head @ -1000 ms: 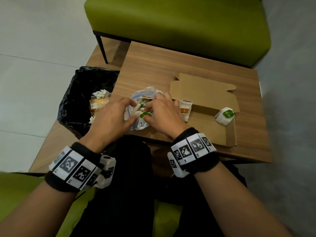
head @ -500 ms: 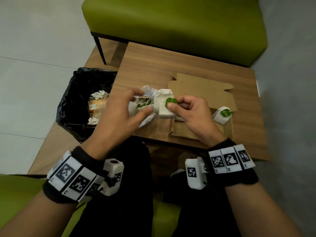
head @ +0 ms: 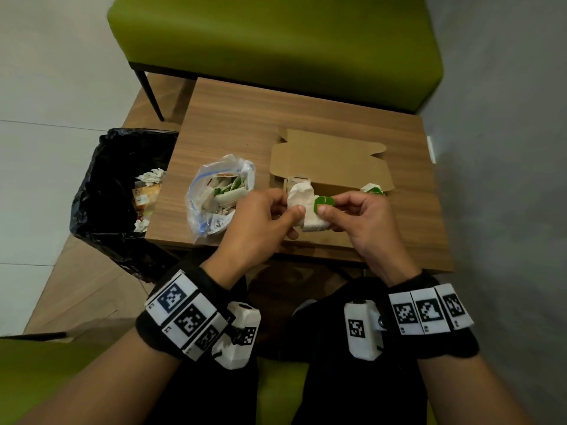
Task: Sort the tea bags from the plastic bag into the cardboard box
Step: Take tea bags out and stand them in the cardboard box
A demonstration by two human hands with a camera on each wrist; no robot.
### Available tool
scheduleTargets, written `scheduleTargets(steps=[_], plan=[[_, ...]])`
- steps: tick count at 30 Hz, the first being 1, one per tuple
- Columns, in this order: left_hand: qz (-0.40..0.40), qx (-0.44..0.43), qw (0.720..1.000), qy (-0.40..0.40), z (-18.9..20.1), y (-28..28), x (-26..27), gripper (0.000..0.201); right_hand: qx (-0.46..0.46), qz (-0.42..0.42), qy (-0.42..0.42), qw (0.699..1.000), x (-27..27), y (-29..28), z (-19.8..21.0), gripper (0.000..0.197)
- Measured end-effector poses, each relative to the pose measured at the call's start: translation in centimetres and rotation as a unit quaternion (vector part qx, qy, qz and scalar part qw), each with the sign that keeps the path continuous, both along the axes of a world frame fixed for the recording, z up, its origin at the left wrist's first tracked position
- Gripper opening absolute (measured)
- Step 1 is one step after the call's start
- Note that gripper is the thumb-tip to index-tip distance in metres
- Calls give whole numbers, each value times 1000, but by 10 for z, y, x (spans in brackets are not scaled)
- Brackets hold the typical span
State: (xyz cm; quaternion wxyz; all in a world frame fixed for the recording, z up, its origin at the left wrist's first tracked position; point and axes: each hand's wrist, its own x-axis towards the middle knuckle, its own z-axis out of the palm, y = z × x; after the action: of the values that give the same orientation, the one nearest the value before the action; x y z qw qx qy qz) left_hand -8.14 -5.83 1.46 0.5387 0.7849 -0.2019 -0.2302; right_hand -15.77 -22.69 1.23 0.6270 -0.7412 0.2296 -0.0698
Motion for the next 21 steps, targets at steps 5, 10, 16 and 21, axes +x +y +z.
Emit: scheduleTargets(steps=[5, 10, 16, 21], plan=[[9, 33, 999, -7, -15, -3, 2, 9, -43, -63, 29, 997, -12, -41, -4, 15], [-8, 54, 998, -35, -24, -4, 0, 7, -187, -109, 83, 973, -15, -101, -18, 19], [-37, 55, 997, -35, -31, -7, -1, 19, -212, -15, 184, 960, -4, -119, -31, 14], [-51, 60, 996, -43, -31, -10, -1, 26, -278, 30, 229, 933, 6, -110, -46, 15]])
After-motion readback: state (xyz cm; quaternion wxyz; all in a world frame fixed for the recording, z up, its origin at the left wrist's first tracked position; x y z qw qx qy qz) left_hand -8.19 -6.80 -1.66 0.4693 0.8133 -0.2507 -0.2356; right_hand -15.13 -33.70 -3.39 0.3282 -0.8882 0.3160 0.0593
